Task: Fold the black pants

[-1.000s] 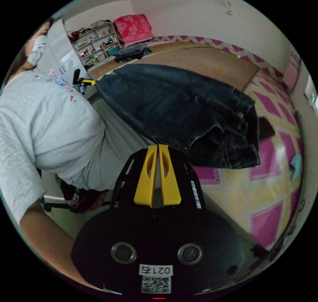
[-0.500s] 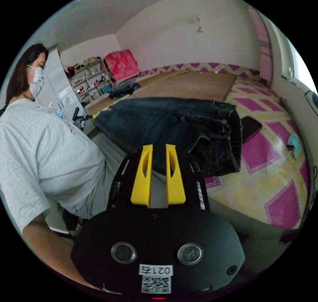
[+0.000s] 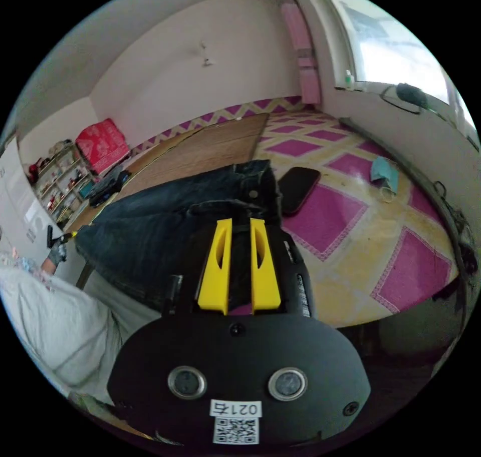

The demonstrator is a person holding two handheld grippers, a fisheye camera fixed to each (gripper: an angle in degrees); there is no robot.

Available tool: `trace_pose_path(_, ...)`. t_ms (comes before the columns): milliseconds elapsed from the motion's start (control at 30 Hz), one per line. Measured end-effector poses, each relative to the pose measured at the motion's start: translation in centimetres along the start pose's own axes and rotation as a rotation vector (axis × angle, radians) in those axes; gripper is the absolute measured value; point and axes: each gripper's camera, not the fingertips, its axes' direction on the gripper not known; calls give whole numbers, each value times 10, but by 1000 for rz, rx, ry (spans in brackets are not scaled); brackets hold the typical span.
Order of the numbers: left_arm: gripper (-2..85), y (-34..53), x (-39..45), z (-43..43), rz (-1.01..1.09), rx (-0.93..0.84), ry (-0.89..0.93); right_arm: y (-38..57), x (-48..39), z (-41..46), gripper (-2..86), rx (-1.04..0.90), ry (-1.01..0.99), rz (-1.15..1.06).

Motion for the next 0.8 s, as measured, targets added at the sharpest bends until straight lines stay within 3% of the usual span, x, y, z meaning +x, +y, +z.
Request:
trace_pose_path(133, -9, -13, -15, 37, -34, -185, -28, -29, 20, 30, 96, -80, 30, 28)
trace_pose_path(200, -9, -12, -20, 37, -70, -149, 24, -42, 29, 49, 103, -167, 27, 38)
trace_pose_path(333, -9, -15, -26, -7, -103, 154, 126, -69, 60, 82, 88, -339, -10, 120)
trace_pose_path(467, -10, -40, -23, -5, -54, 100, 50, -87, 74, 107, 18, -464, -255, 173)
trace_pose_path(567, -10, -58, -21, 19, -55, 54, 73, -112, 61, 88, 8, -360, -474, 91)
trace_pose_path(633, -9, -68, -17, 36, -45, 35, 84, -115, 68, 71, 5, -181, -626, 95)
trace_pose_path(733, -9, -85, -10, 68, -23, 2, 87, -89, 120, 112, 7, -314, -437, 405)
trace_pose_path(800, -9, -94, -6, 87, -20, -17, 80, -82, 124, 132, 9, -397, -341, 431)
